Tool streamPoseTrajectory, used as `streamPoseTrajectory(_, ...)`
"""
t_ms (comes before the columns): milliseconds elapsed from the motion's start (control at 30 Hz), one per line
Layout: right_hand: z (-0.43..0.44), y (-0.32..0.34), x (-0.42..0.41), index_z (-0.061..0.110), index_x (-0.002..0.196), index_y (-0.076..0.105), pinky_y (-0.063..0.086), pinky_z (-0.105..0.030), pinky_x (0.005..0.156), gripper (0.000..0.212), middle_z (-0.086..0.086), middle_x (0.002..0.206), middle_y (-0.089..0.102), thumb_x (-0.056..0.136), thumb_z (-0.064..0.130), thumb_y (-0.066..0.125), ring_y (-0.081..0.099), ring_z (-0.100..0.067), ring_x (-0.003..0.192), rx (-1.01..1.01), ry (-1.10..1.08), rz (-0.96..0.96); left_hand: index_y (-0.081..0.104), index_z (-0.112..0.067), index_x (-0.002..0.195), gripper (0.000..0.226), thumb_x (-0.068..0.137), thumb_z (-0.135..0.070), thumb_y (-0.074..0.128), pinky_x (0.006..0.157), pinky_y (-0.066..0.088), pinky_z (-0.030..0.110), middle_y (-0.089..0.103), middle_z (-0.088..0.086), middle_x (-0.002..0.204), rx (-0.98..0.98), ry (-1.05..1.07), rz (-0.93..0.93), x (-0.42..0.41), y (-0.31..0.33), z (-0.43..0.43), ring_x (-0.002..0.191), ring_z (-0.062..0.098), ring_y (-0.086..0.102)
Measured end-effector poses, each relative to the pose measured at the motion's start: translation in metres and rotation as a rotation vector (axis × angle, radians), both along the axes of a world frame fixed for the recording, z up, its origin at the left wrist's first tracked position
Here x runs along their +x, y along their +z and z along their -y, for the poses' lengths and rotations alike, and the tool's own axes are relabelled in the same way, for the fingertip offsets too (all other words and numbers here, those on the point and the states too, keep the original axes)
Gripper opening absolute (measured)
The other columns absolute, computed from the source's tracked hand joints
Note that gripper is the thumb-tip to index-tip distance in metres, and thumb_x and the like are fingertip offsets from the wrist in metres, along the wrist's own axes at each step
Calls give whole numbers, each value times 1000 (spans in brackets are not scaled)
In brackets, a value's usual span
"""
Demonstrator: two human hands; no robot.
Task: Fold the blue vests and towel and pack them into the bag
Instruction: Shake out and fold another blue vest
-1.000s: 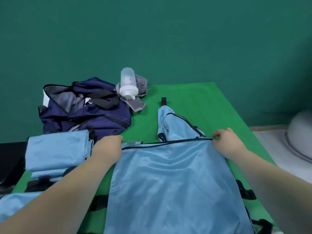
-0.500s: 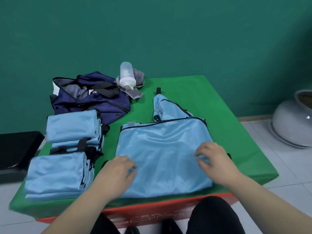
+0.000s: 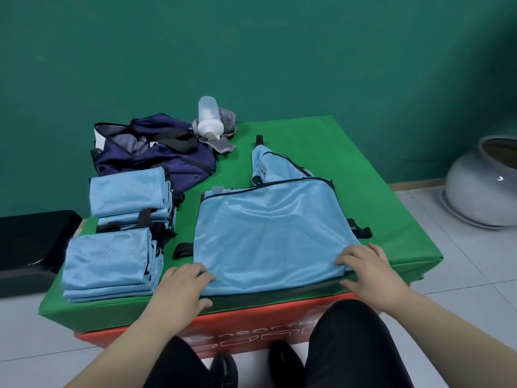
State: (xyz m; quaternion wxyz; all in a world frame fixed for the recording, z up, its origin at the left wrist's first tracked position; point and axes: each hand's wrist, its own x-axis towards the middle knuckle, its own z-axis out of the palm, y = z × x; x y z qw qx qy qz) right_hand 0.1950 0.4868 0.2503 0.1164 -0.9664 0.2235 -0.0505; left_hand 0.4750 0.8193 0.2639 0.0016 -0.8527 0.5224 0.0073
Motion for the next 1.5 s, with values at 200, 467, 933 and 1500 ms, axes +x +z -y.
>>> streamPoseTrajectory(200, 22, 2, -1, 29, 100, 74, 40, -46, 105, 30, 18, 100, 63, 75, 13, 82, 60, -12, 101, 43, -6, 62, 73, -35, 89, 32, 63, -31, 92, 67, 49, 31, 63, -20, 85, -29, -48, 53, 16, -4, 6, 76, 10, 64)
streamPoseTrajectory(467, 31, 19, 2, 25, 96, 75, 39, -26, 88, 28, 24, 87, 57, 79, 3, 73, 53, -6, 84, 55, 26, 28, 68, -34, 77, 30, 62, -25, 92, 59, 43, 27, 58, -19, 68, -83, -65, 51, 17, 11, 3, 59, 7, 59)
streamPoseTrajectory(933, 18, 78, -15, 40, 74, 62, 41, -15, 60, 40, 14, 77, 65, 79, 1, 66, 58, -2, 72, 255, -134, -75, 61, -37, 95, 4, 93, -41, 60, 68, 42, 22, 62, -17, 79, -39, -43, -178, 20, 79, -22, 76, 3, 56)
streamPoseTrajectory(1500, 55, 114, 75, 26, 99, 67, 45, -26, 57, 45, 3, 90, 67, 75, -4, 45, 59, -13, 74, 265, -212, -215, 59, -31, 103, 9, 96, -28, 56, 74, 47, 32, 63, -11, 93, 32, 162, -138, 61, 105, 42, 88, 14, 58)
